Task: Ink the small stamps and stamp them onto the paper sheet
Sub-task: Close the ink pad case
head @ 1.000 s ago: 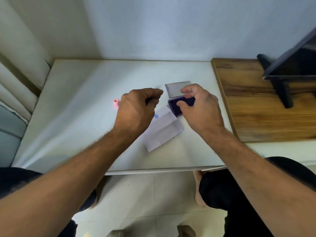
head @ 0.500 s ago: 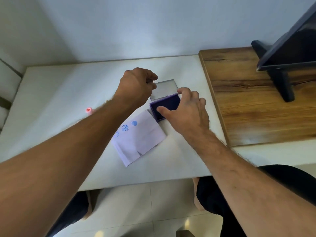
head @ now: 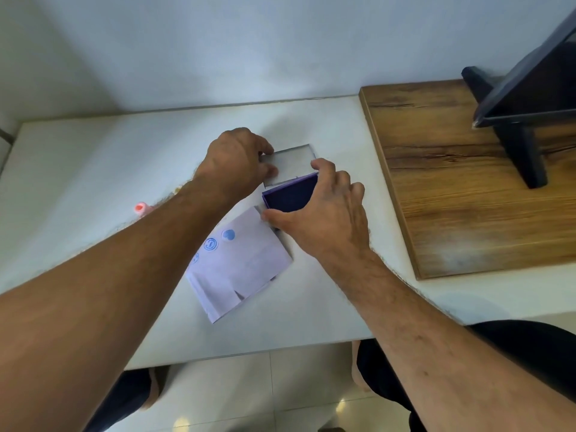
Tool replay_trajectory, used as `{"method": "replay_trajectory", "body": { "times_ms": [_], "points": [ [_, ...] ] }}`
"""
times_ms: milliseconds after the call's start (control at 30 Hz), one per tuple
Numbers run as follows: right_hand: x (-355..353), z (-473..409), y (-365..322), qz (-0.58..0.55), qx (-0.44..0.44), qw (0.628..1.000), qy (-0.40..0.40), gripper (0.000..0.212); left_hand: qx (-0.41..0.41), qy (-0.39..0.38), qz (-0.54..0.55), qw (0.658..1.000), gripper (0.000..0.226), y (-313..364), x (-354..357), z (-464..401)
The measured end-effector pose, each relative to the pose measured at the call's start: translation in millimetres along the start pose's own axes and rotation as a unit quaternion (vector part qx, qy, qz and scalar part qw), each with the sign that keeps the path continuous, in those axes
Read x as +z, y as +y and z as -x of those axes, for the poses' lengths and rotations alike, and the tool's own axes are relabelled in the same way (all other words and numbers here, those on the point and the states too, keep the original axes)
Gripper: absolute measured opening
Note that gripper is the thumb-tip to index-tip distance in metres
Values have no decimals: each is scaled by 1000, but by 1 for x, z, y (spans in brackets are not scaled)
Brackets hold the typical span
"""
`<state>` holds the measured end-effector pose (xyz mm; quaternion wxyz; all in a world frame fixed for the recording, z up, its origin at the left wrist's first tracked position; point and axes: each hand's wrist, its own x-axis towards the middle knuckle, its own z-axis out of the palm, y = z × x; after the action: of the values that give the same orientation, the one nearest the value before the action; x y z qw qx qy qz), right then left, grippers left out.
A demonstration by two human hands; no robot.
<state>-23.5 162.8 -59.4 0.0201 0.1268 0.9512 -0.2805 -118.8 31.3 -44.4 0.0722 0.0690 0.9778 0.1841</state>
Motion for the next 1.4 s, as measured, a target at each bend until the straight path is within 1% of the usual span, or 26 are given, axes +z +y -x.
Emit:
{"method": "replay_trajectory", "body": {
  "times_ms": [133,333,700,933,1067,1233,1300,1400],
  "points": [
    [1,-1,1,25,-10,1000,5,105,-1,5,-1,1000,41,1,0,-1],
    [4,1,0,17,-23,999,40,94,-4,-1,0,1000,44,2,-1,-1],
    [7,9,-7,78,-59,994,47,73,-36,-51,15,998,48,5,-9,-9],
    [5,8,-7,86,-70,993,38,74,-49,-90,30,994,42,5,-17,-15],
    [5,8,-7,89,-79,992,41,73,-56,-120,68,989,32,5,-21,-14],
    [9,9,-6,86,-74,992,50,72,-64,-115,130,983,26,-1,-19,-10],
    [11,8,-6,88,-73,992,51,72,-51,-127,133,982,23,-1,-22,-8],
    [12,7,-5,81,-66,993,45,74,-9,-139,93,986,23,-1,-25,-5]
  ]
}}
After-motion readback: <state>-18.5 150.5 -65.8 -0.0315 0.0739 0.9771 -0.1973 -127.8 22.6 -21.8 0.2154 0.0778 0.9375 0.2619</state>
